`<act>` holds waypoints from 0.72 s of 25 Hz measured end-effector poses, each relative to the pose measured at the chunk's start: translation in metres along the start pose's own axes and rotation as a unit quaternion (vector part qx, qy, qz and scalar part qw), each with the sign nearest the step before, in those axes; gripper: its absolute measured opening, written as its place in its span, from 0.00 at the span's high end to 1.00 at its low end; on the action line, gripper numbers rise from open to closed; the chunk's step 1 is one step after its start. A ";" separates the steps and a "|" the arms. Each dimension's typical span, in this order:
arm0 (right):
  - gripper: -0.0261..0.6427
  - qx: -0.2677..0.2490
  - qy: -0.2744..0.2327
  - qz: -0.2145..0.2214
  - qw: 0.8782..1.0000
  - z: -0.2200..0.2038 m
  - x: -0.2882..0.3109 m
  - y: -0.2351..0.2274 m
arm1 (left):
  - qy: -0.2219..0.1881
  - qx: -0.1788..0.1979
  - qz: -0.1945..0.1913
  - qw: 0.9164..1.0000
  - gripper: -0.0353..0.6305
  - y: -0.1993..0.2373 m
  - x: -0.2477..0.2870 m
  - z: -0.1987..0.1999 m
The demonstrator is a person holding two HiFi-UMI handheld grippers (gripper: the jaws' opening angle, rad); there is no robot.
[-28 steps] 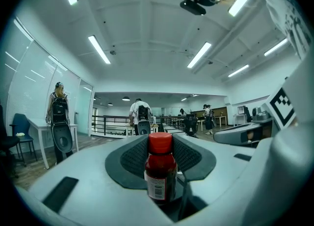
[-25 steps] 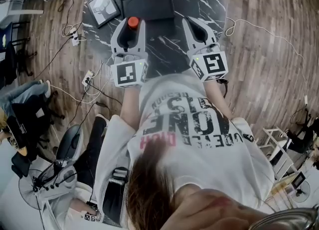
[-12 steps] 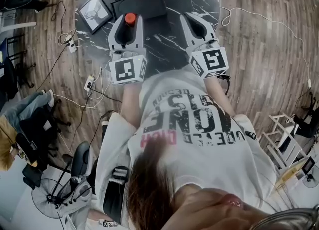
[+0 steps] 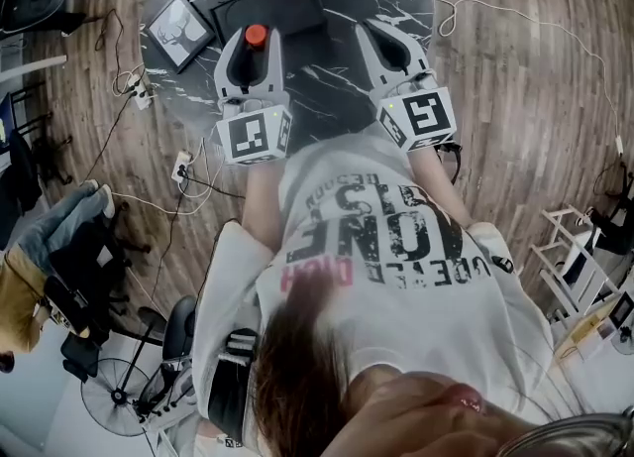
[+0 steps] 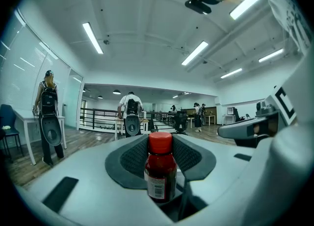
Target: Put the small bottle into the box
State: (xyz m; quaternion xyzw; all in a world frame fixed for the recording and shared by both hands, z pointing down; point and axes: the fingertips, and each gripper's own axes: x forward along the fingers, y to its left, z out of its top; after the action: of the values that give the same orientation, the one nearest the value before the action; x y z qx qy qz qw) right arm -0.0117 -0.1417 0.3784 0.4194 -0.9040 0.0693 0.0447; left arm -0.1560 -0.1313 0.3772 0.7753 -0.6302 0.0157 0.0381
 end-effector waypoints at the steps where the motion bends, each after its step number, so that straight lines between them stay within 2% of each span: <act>1: 0.96 0.001 0.002 -0.001 1.000 -0.001 0.000 -0.001 | 0.002 -0.001 -0.001 1.000 0.73 0.000 0.001 -0.002; 18: 0.96 0.009 0.015 -0.010 1.000 -0.012 0.000 -0.006 | 0.042 -0.008 -0.007 0.999 0.73 -0.002 0.009 -0.039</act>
State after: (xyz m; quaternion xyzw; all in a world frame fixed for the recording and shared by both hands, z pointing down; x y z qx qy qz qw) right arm -0.0067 -0.1440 0.3905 0.4275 -0.8985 0.0829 0.0556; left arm -0.1516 -0.1367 0.4170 0.7782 -0.6225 0.0433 0.0708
